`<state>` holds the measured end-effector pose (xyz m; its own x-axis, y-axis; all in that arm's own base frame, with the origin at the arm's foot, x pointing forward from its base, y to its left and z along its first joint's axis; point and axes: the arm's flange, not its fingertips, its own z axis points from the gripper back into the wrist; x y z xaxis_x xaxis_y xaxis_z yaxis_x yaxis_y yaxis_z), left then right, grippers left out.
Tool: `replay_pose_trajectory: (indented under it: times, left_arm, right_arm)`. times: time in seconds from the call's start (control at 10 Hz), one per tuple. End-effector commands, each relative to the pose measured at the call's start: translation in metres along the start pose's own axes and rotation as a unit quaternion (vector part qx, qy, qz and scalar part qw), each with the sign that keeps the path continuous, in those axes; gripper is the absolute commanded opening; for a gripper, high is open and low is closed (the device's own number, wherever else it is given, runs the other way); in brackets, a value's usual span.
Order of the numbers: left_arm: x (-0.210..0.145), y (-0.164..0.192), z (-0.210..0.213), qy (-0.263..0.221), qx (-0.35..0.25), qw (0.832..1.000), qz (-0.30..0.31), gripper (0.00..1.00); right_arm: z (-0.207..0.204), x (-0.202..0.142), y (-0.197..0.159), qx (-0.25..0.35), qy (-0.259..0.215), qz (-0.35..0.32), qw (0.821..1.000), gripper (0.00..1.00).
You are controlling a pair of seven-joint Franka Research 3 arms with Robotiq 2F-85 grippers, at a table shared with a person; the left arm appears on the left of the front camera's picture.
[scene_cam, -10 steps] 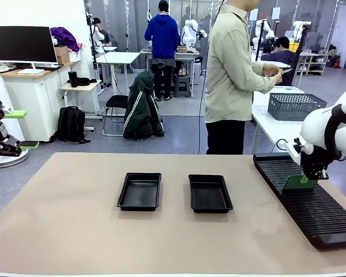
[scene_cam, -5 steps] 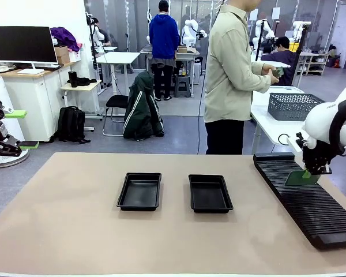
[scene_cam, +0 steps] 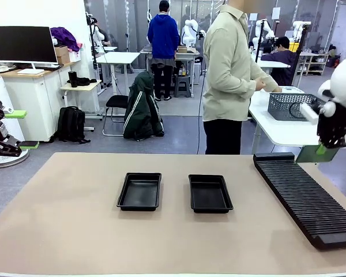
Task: Inspect and transfer BCBs to ESD trays.
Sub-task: Pick up the Blank PCB from the PCB Rack and place it in the left ESD tray.
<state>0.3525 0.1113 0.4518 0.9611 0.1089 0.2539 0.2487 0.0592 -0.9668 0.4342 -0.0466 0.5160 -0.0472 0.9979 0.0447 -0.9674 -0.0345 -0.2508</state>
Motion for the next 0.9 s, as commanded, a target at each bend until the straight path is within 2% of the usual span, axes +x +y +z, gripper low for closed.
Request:
replay_pose_trajectory:
  times: [0.0,0.4,0.8]
  left_arm:
    - [0.0,-0.001,0.0,-0.002,-0.001,1.0,0.0,1.0]
    - [0.0,-0.001,0.0,-0.002,-0.001,1.0,0.0,1.0]
    - [0.0,-0.001,0.0,-0.002,-0.001,1.0,0.0,1.0]
  right_arm:
    - [0.041,0.014,-0.003,0.011,0.002,-0.022,1.0,0.02]
    - [0.119,0.017,-0.001,0.028,-0.014,-0.051,0.998,0.02]
    - [0.152,0.008,-0.002,0.036,-0.032,-0.069,0.996,0.02]
